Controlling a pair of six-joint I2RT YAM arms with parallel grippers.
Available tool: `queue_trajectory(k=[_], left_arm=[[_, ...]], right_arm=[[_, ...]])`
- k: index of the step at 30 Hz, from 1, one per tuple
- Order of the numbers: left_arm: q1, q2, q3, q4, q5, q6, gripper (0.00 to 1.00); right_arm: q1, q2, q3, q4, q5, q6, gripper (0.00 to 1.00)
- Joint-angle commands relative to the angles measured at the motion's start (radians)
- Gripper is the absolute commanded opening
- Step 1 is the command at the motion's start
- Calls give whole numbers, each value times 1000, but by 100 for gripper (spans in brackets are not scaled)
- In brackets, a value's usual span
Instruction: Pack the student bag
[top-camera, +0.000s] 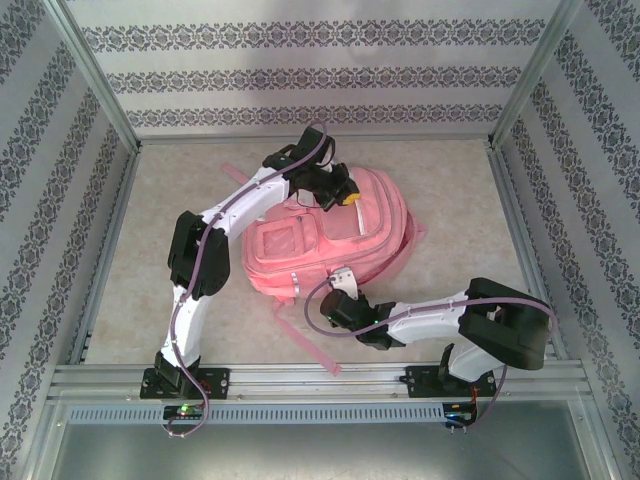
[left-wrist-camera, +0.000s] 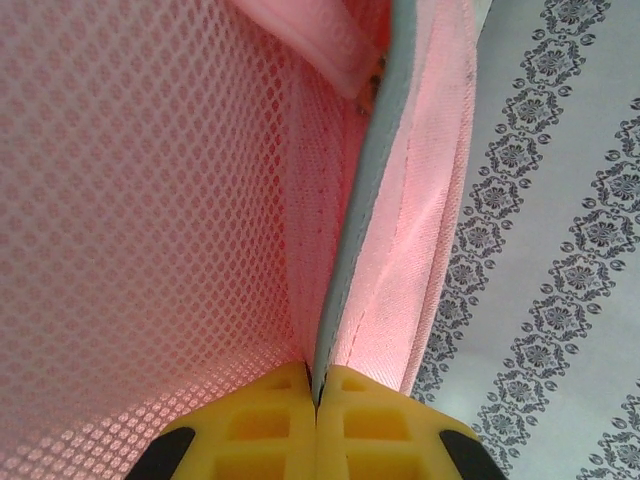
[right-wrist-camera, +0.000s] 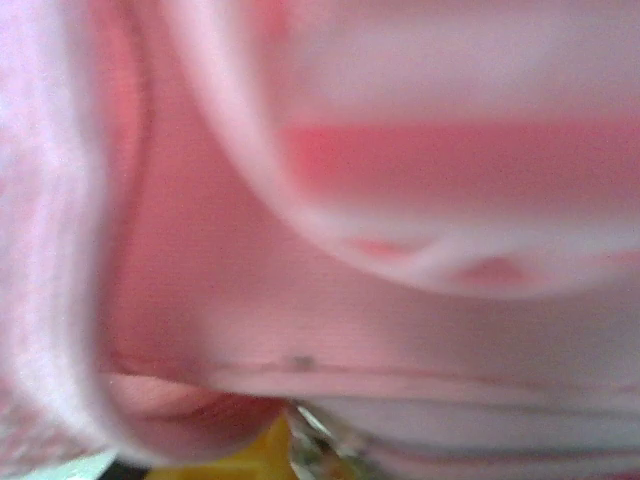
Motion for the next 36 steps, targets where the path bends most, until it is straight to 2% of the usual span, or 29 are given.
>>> queue_trajectory(k=[1, 4, 8, 10, 12, 14, 17, 20, 23, 30, 33, 36], left_arm=[[32, 1, -26, 22, -32, 3, 0], [44, -13, -50, 26, -40, 18, 0], [53, -22, -35, 12, -49, 60, 3], [56, -18, -10, -9, -45, 81, 18], [56, -24, 24, -46, -39, 113, 39], [55, -51, 49, -100, -53, 152, 48], [58, -149, 15, -186, -117, 195, 53], [62, -313, -122, -239, -206, 196, 54], [71, -512, -319, -287, -278, 140, 55], [72, -968, -799, -316, -387, -145, 56], [71, -1122, -983, -281, -408, -261, 54], [71, -1190, -1124, -201, -401, -330, 52]], right_arm=[[-18, -71, -27, -47, 60, 35, 7], [-31, -143, -64, -62, 33, 25, 0], [-77, -206, -100, -117, -39, 25, 0], [-114, -224, -120, -106, -96, 11, 0], [-149, -237, -125, -93, -160, -13, 0], [-162, -245, -113, -88, -192, -36, 0], [-169, -229, -80, -66, -241, -42, 0], [-172, -187, -36, -31, -284, -19, 0], [-174, -135, 18, 2, -330, 0, 0], [-193, -22, 140, 38, -412, 23, 0], [-221, -1, 152, 54, -445, 44, 0], [-231, 21, 168, 56, -474, 41, 0]])
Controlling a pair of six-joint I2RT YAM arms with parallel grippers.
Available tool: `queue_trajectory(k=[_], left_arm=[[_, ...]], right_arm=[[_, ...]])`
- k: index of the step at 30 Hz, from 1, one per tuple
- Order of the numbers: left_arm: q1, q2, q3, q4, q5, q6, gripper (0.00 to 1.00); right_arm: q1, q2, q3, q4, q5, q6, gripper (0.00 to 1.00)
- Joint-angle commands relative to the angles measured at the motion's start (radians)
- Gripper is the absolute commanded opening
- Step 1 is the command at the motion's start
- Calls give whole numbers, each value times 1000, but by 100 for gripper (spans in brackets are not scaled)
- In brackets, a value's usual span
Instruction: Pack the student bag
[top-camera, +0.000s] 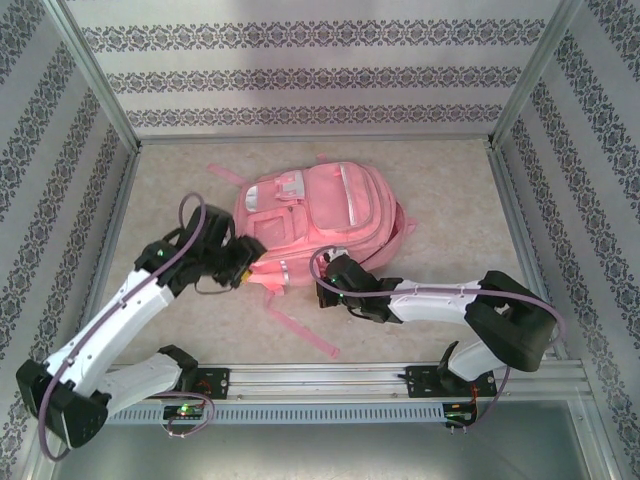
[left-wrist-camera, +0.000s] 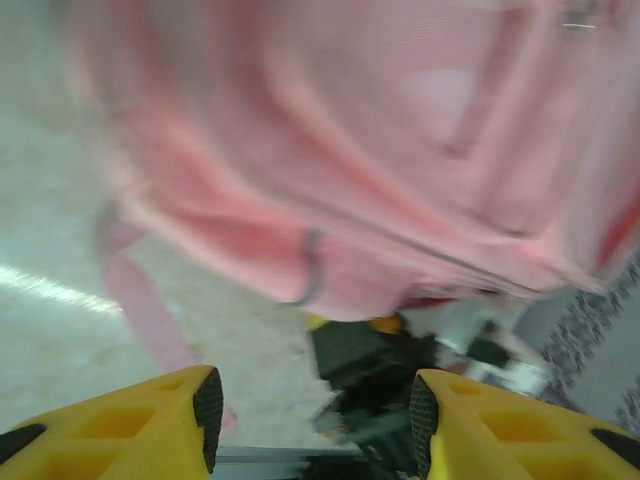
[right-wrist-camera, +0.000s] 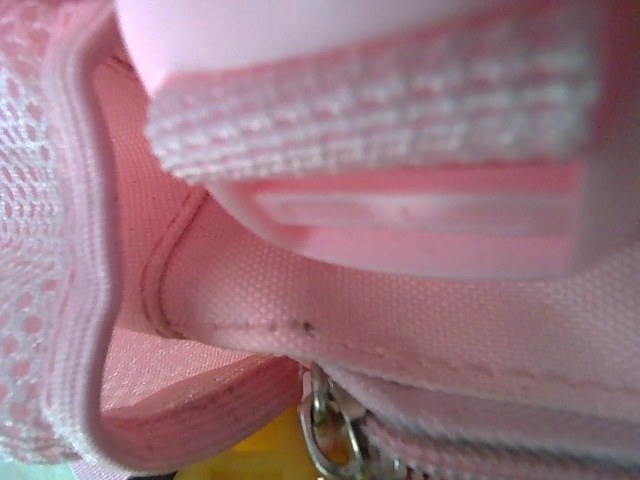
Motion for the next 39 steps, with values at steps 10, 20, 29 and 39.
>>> queue_trajectory(k=[10, 20, 29, 39], left_arm=[[7, 119, -178, 325, -40, -94, 49], [9, 143, -207, 402, -43, -78, 38], [69, 198, -215, 376, -54, 4, 2], [89, 237, -170, 349, -60, 56, 0]], right_arm=[[-16, 23, 44, 56, -57, 26, 0], [-16, 16, 20, 73, -35, 48, 0], [-15, 27, 23, 33, -19, -9, 0], [-21, 38, 29, -22, 9, -135, 0]])
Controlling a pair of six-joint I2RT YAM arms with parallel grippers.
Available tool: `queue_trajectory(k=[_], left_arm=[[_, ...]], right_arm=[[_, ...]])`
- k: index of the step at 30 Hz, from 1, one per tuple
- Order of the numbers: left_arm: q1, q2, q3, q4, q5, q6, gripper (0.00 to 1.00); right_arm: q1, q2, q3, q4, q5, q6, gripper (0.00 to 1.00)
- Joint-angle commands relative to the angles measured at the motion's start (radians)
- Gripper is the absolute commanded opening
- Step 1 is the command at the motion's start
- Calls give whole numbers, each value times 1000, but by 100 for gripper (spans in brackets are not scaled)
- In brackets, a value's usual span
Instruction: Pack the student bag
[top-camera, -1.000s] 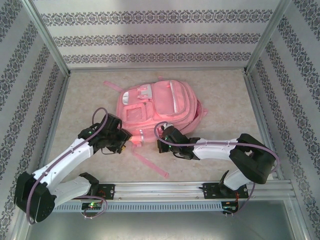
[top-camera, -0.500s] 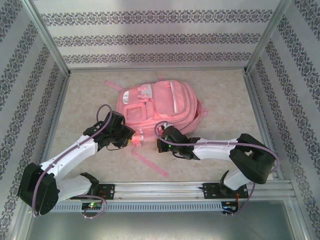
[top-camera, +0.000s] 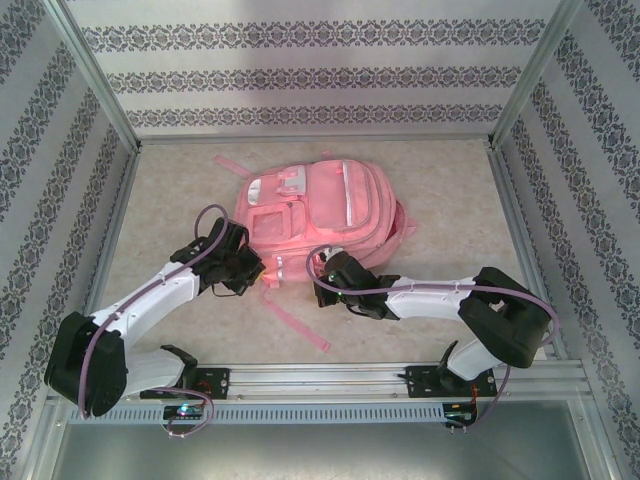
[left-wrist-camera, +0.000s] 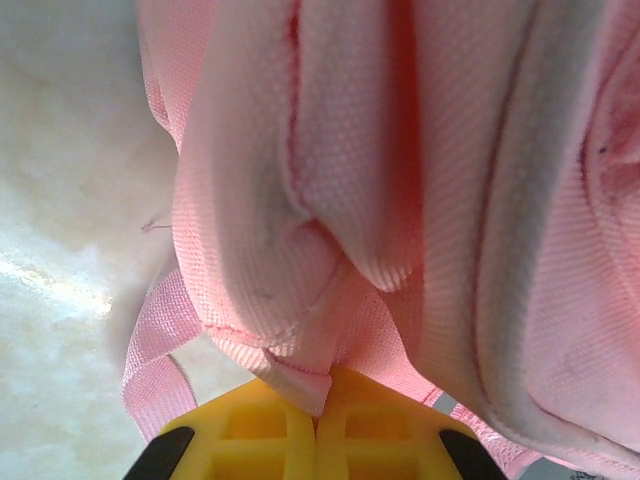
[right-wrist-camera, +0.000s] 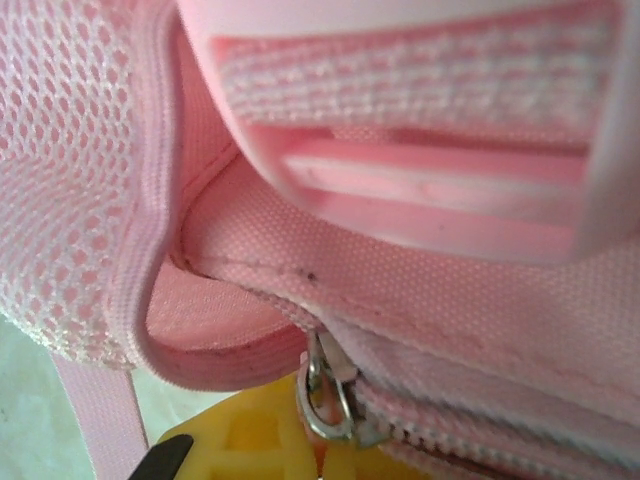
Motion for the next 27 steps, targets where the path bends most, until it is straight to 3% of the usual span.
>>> queue_trajectory(k=[1, 27], left_arm=[[25, 10, 26, -10, -60, 41, 0], [80, 28, 81, -92, -104, 124, 0]], right_arm=[[-10, 10, 15, -35, 49, -58, 0], [-132, -150, -86, -136, 50, -131, 0]])
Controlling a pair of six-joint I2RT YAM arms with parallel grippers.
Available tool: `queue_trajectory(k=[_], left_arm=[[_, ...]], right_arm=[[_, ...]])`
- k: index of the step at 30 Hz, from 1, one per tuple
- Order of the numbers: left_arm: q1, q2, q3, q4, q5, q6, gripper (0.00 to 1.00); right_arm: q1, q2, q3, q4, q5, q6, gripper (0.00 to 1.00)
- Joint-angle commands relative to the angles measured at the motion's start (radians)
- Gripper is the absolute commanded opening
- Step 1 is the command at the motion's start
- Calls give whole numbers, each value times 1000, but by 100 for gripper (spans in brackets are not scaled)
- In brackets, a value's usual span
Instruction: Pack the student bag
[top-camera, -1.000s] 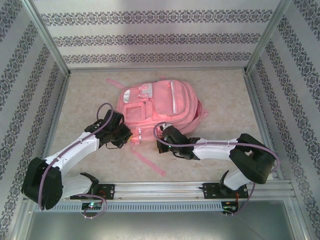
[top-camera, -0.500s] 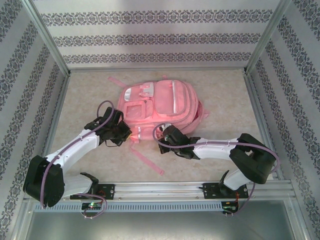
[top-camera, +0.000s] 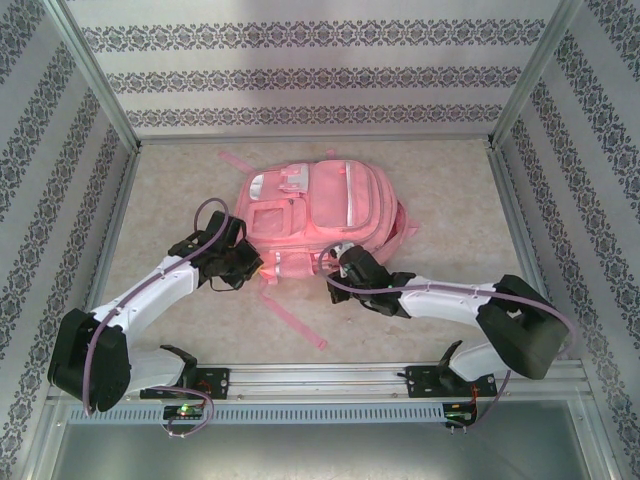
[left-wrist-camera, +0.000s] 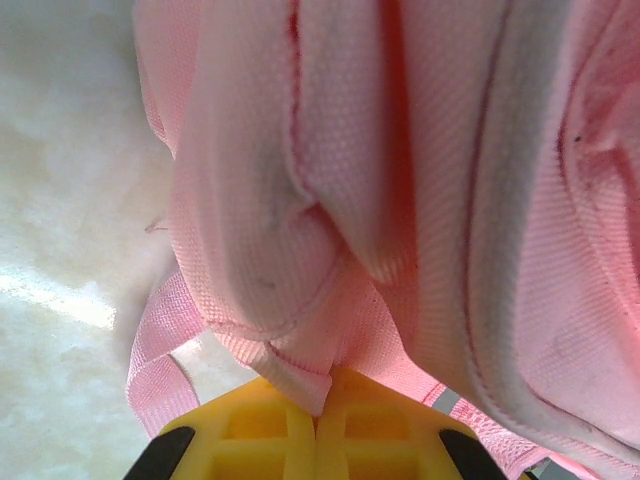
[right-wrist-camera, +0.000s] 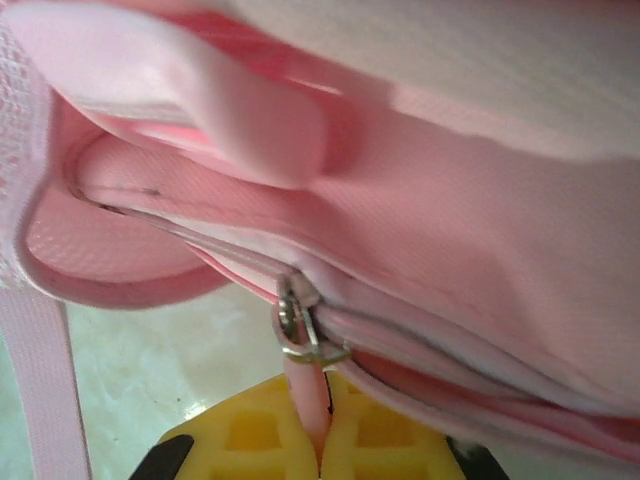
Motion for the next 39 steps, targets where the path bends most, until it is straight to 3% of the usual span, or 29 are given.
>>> queue_trajectory(k=[1, 20, 24, 30, 31, 35, 39], left_arm=[[44, 6, 33, -58, -110, 34, 0], [71, 14, 50, -83, -128, 57, 0], [78, 28, 89, -90, -136, 120, 0], [121, 226, 334, -228, -142, 351, 0], [138, 249, 362, -232, -138, 363, 1], [182, 274, 422, -247, -113, 358, 38], [181, 187, 351, -241, -33, 275, 43]], right_arm=[[-46, -42, -41, -78, 61, 2, 0], [-230, -178, -120, -213, 54, 31, 0], [-206, -175, -90, -232, -23, -18, 0], [-36, -190, -22, -256, -45, -111, 0], [-20, -181, -8, -250, -55, -105, 0], [21, -95, 81, -234, -65, -71, 0], [46, 4, 162, -194, -74, 17, 0]])
